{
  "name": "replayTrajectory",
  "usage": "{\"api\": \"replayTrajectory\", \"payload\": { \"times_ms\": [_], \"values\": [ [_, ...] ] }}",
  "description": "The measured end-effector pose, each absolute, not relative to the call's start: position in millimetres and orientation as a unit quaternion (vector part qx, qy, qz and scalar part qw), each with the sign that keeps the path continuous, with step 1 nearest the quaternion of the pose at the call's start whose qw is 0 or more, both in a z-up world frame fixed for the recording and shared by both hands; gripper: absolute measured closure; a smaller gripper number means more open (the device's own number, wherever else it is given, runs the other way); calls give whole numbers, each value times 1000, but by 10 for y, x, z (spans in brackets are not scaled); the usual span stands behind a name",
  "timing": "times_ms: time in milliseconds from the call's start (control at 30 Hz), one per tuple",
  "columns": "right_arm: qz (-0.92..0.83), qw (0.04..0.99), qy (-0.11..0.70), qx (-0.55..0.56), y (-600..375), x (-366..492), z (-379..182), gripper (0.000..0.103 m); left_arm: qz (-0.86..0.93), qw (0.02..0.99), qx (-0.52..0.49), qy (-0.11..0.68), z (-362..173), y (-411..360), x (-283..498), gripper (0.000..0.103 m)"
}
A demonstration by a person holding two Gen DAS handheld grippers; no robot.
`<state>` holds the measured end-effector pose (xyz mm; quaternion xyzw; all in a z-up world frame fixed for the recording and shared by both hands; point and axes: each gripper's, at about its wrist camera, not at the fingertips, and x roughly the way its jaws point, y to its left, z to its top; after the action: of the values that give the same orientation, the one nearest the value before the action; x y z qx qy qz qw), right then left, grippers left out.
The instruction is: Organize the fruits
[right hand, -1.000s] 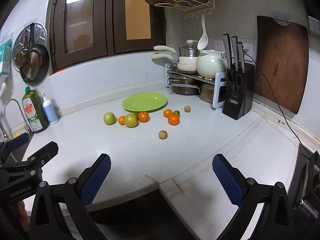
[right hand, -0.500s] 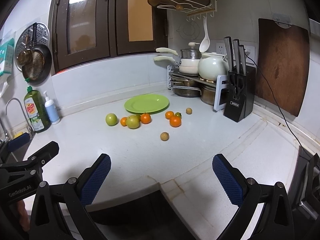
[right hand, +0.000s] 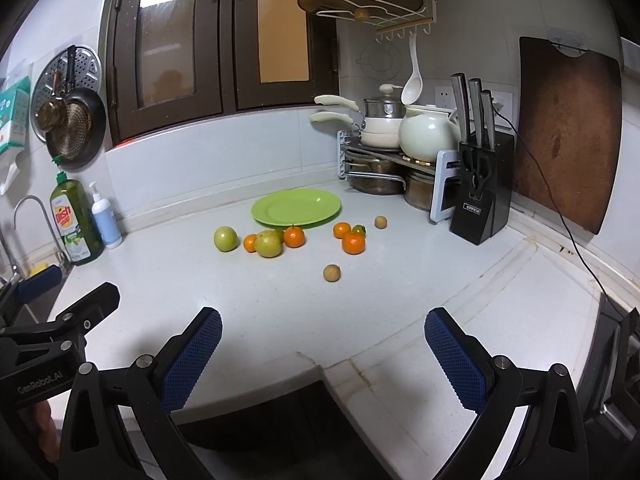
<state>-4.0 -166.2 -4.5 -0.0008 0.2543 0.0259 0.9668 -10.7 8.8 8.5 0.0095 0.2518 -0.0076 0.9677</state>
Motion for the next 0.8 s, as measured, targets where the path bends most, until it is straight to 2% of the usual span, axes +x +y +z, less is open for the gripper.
{"api": "replayTrajectory", "payload": {
  "times_ms": [800],
  "values": [
    [26,966,257,-1,-1635,-9,-62,1,-10,967,11,256,58,88,-43,0]
  ]
}}
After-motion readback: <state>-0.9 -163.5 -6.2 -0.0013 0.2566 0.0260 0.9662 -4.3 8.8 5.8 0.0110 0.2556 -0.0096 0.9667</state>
